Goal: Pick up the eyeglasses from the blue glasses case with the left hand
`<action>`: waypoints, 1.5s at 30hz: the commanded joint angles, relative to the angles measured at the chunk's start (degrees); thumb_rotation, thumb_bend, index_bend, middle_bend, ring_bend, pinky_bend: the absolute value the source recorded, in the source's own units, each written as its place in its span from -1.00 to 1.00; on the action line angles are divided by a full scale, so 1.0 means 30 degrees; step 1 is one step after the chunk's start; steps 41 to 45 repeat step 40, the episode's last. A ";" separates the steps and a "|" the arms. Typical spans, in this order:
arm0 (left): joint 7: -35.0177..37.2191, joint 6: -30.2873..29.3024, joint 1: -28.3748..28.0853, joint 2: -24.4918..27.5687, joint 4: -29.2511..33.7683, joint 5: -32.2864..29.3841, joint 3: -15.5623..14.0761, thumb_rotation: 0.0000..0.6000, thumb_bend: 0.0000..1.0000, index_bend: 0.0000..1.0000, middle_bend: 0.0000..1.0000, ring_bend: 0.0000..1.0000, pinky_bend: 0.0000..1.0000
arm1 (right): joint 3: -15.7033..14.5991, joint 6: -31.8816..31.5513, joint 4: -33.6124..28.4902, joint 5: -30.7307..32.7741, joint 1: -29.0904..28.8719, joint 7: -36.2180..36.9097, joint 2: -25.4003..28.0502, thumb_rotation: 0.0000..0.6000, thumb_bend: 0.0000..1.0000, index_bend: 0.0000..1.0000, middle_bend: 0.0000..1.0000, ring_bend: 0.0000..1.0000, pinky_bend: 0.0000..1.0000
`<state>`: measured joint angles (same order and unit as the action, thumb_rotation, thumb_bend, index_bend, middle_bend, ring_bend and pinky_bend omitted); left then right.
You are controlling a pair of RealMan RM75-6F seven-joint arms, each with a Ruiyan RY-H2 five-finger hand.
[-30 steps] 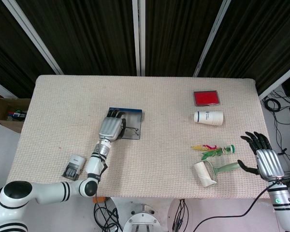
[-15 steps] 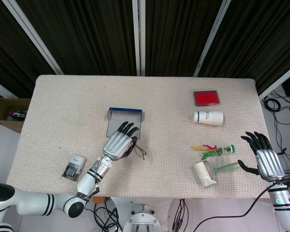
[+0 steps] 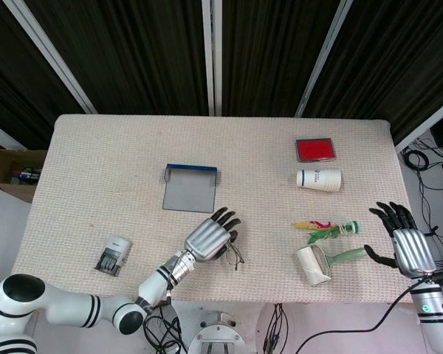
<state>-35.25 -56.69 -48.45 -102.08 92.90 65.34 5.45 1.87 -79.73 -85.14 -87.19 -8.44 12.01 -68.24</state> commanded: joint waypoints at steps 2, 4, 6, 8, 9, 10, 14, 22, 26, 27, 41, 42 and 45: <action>0.0314 -0.0142 0.0070 0.0177 0.0316 -0.0040 0.0215 1.00 -0.46 -0.47 -0.71 -0.90 -0.83 | 0.0004 -0.0006 0.0025 -0.0022 -0.0001 0.0040 0.0019 1.00 -0.63 -0.62 -0.75 -1.00 -0.87; 0.0506 -0.0379 0.0225 0.0572 0.0723 -0.0028 0.0338 1.00 -0.48 -0.50 -0.71 -0.90 -0.83 | 0.0015 -0.0014 0.0047 -0.0039 -0.0007 0.0068 0.0022 1.00 -0.63 -0.62 -0.75 -1.00 -0.87; 0.0839 -0.1128 0.0599 0.1219 0.1259 0.0177 0.0605 1.00 -0.49 -0.50 -0.71 -0.90 -0.83 | 0.0017 -0.0009 0.0069 -0.0074 -0.0024 0.0111 0.0029 1.00 -0.63 -0.62 -0.75 -1.00 -0.87; 0.1118 -0.2267 0.1183 0.2144 0.1752 0.0403 0.0925 1.00 -0.51 -0.50 -0.70 -0.90 -0.83 | 0.0019 0.0021 0.0075 -0.0119 -0.0061 0.0101 0.0075 1.00 -0.63 -0.62 -0.75 -1.00 -0.87; 0.1167 -0.2820 0.1478 0.2612 0.1912 0.0449 0.1069 1.00 -0.51 -0.50 -0.70 -0.90 -0.83 | 0.0015 0.0043 0.0071 -0.0147 -0.0083 0.0085 0.0117 1.00 -0.63 -0.62 -0.75 -1.00 -0.87; 0.1163 -0.3377 0.1791 0.3086 0.2030 0.0462 0.1185 1.00 -0.51 -0.50 -0.70 -0.90 -0.83 | 0.0012 0.0060 0.0039 -0.0184 -0.0107 0.0072 0.0169 1.00 -0.63 -0.62 -0.75 -1.00 -0.87; 0.0893 -0.5261 0.3366 0.5773 0.2334 -0.0263 0.1350 1.00 -0.51 -0.50 -0.69 -0.90 -0.83 | 0.0029 -0.0021 -0.0186 -0.0389 -0.0177 -0.0025 0.0415 1.00 -0.63 -0.62 -0.75 -1.00 -0.87; 0.4532 -0.7041 0.7079 1.0521 0.2002 -0.1110 0.0662 1.00 -0.72 -0.60 -0.69 -0.89 -0.83 | 0.0047 -0.0066 -0.0437 -0.0617 -0.0299 -0.0200 0.0664 1.00 -0.63 -0.62 -0.75 -1.00 -0.87; 0.7107 -0.8343 0.9374 1.2179 0.1714 0.0202 -0.0614 1.00 -0.76 -0.61 -0.69 -0.89 -0.83 | 0.0070 -0.0022 -0.0673 -0.0700 -0.0401 -0.0393 0.0774 1.00 -0.63 -0.62 -0.75 -1.00 -0.87; 0.7630 -0.8691 0.9874 1.2388 0.1724 0.0451 -0.0867 1.00 -0.76 -0.61 -0.69 -0.89 -0.83 | 0.0076 -0.0002 -0.0724 -0.0713 -0.0428 -0.0457 0.0795 1.00 -0.63 -0.62 -0.75 -1.00 -0.87; 0.9818 -1.3181 1.4323 1.2734 0.1513 0.5811 -0.3558 1.00 -0.75 -0.61 -0.71 -0.90 -0.84 | 0.0076 0.0610 -0.1334 -0.0802 -0.0929 -0.1235 0.0639 1.00 -0.63 -0.62 -0.75 -1.00 -0.87; 0.9818 -1.3181 1.4323 1.2734 0.1513 0.5811 -0.3558 1.00 -0.75 -0.61 -0.71 -0.90 -0.84 | 0.0076 0.0610 -0.1334 -0.0802 -0.0929 -0.1235 0.0639 1.00 -0.63 -0.62 -0.75 -1.00 -0.87; 0.9818 -1.3181 1.4323 1.2734 0.1513 0.5811 -0.3558 1.00 -0.75 -0.61 -0.71 -0.90 -0.84 | 0.0076 0.0610 -0.1334 -0.0802 -0.0929 -0.1235 0.0639 1.00 -0.63 -0.62 -0.75 -1.00 -0.87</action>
